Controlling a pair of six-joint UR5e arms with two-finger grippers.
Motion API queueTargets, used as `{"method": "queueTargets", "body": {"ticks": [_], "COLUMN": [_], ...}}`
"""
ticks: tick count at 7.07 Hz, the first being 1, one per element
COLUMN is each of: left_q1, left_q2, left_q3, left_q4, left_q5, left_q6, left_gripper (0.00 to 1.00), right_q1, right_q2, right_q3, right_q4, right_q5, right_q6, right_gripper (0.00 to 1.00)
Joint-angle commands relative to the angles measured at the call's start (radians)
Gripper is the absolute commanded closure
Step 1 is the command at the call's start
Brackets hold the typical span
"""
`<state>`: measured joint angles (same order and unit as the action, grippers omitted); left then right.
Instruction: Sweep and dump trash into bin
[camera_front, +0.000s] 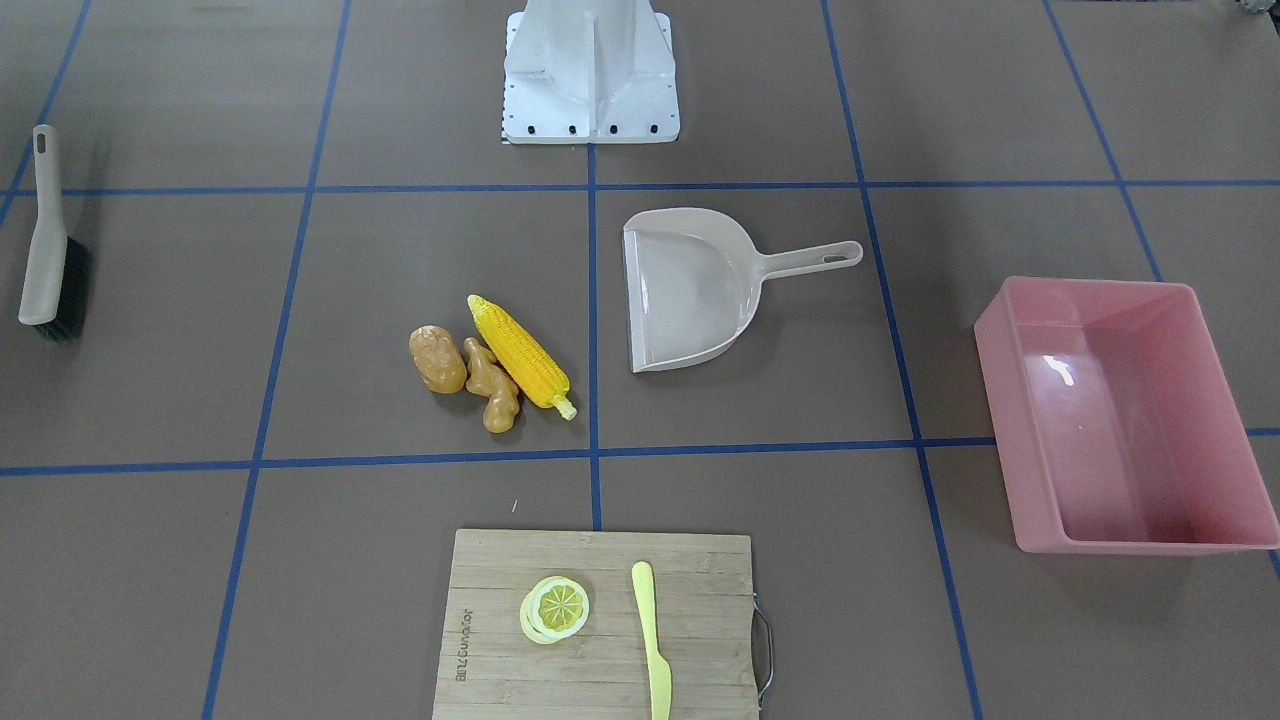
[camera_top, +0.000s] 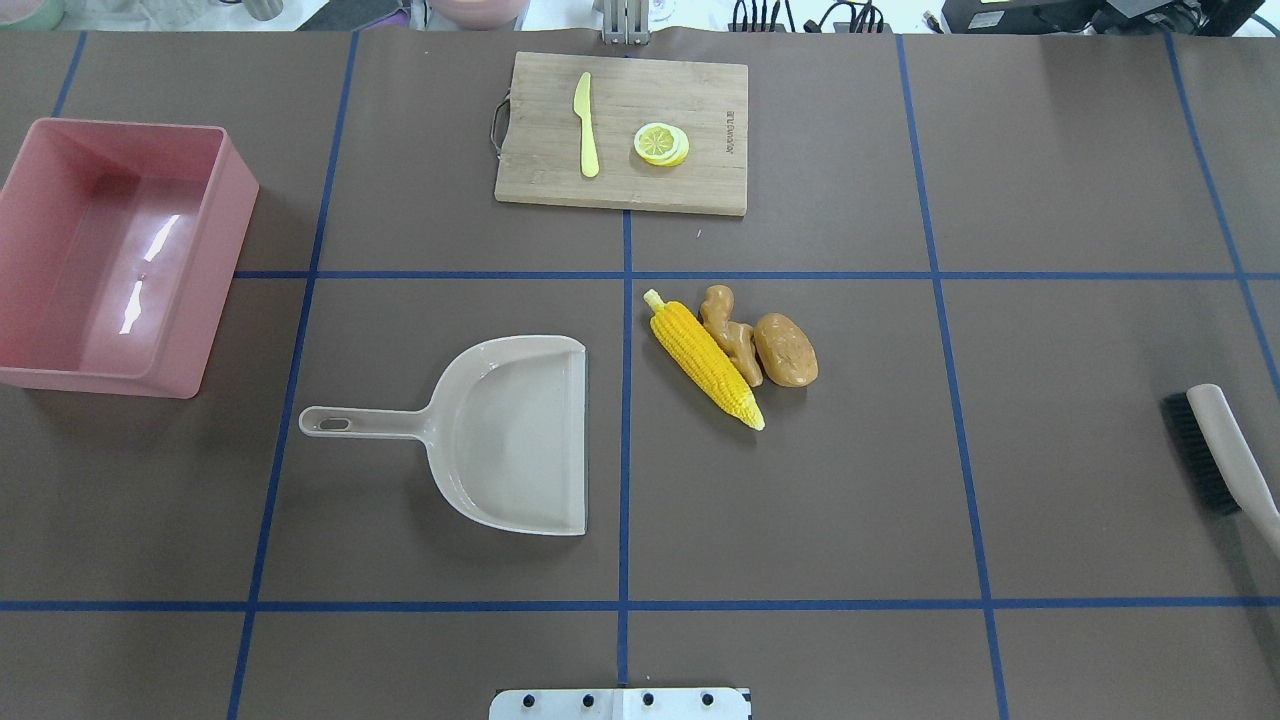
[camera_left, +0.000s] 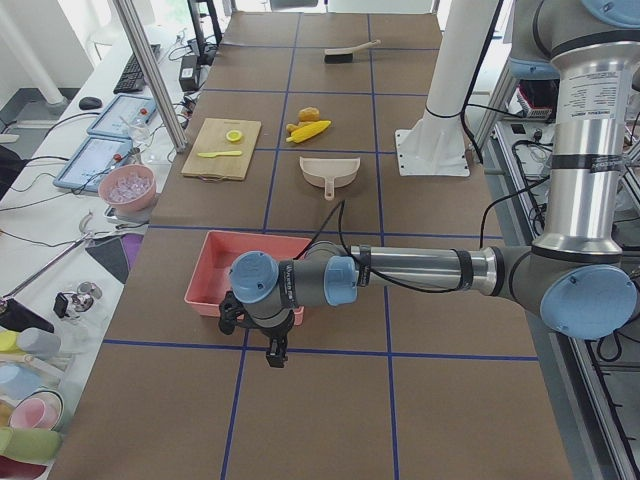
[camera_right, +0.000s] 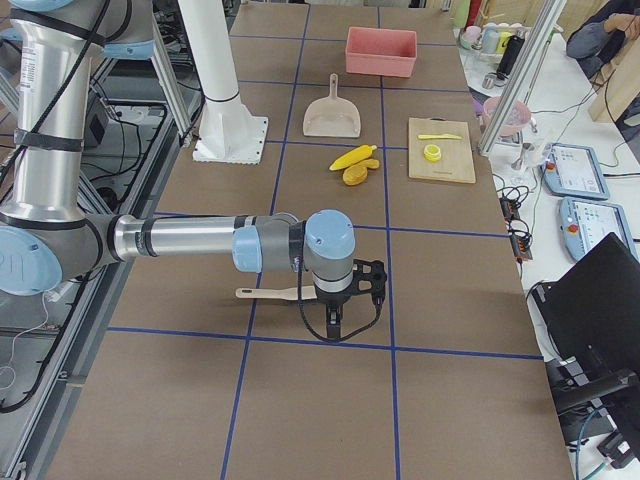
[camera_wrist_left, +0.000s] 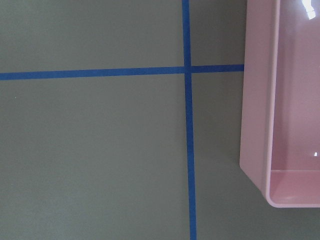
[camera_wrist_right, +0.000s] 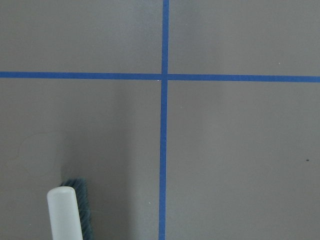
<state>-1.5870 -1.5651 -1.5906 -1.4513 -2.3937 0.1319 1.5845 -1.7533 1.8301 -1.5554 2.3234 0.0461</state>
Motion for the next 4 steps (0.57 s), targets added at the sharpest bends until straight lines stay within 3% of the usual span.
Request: {"method": "queueTargets", "body": {"ticks": [1, 4], "left_q1": [-0.005, -0.01], "left_q2": [0.002, 0.002], "left_q3": [0.0, -0.002], "left_q4": [0.0, 0.0], "left_q5": [0.002, 0.004], "left_q6": [0.0, 0.0], "left_gripper": [0.01, 0.01], "right_q1": [0.0, 0.0], "right_q2": [-0.006, -0.047], "right_q3": [0.001, -0.014], "right_q4": [0.005, 0.011], "right_q5": [0.004, 0.017], "right_q6": [-0.006, -0.005], "right_gripper": [0.0, 0.0]}}
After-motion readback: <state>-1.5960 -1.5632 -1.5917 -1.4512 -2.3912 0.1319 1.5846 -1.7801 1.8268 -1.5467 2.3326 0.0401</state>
